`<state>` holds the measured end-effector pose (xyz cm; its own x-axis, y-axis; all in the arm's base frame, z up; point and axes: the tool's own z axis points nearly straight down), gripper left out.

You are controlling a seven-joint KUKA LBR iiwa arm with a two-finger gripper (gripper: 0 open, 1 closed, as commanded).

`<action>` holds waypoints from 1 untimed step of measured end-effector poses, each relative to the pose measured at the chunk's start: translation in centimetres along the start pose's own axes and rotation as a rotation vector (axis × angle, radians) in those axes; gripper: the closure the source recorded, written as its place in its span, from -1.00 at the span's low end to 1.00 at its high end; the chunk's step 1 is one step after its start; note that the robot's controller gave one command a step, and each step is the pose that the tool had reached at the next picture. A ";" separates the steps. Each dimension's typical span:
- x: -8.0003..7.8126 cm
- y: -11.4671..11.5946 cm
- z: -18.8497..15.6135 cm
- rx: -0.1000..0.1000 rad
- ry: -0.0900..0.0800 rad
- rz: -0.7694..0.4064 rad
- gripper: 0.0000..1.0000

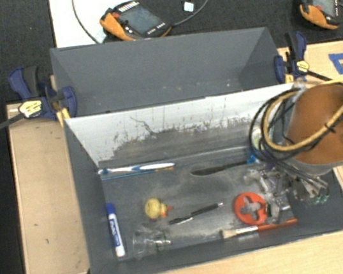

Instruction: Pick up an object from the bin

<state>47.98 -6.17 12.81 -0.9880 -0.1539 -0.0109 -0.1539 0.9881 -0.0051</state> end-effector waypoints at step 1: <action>-4.7 2.7 2.9 -0.008 0.001 -0.436 -1.00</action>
Offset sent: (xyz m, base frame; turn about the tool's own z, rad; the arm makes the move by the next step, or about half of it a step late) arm 0.0465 0.0136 -0.0581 -0.6981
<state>52.28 -2.80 9.99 -0.8305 -0.5570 -0.0081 -0.5570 0.8305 -0.0012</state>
